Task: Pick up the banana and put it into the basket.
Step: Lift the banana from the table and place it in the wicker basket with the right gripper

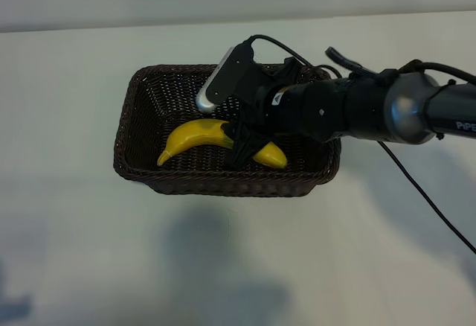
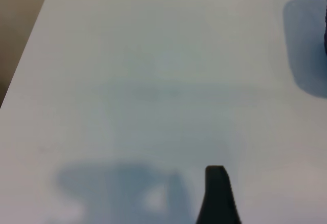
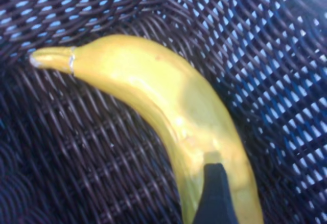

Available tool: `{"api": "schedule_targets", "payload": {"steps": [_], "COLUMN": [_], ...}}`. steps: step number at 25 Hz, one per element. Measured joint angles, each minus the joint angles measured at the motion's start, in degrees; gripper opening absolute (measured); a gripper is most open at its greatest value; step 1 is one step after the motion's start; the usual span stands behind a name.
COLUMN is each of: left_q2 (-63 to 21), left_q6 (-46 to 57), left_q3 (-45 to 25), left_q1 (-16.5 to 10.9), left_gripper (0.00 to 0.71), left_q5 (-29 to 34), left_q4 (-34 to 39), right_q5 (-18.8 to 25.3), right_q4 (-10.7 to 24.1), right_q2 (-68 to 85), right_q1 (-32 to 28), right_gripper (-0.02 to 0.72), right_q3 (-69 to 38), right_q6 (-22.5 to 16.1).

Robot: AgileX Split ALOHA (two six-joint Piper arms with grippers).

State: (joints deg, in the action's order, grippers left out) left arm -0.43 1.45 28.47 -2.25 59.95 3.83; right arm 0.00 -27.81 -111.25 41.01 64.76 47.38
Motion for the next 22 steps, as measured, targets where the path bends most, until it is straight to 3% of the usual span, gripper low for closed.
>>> {"api": "schedule_targets", "payload": {"steps": [10,16,22], "left_q2": [0.0,0.0,0.0], "left_q6": [0.0,0.0,0.0], "left_q3": [0.0,0.0,0.0], "left_q1": [0.0,0.0,0.0], "left_gripper": [0.541,0.541,0.541], "left_q5": [0.0,0.0,0.0], "left_q4": [0.0,0.0,0.0], "right_q5": [6.8,12.9,20.2], "right_q4": [0.3,0.3,0.4], "right_q2": [7.4,9.5,11.5], "right_q1": [0.0,-1.6,-7.8], "right_gripper": [0.541,0.542,0.542], "right_q3": [0.0,0.0,0.0], "right_q6": [-1.2,-5.2,-9.7]}}
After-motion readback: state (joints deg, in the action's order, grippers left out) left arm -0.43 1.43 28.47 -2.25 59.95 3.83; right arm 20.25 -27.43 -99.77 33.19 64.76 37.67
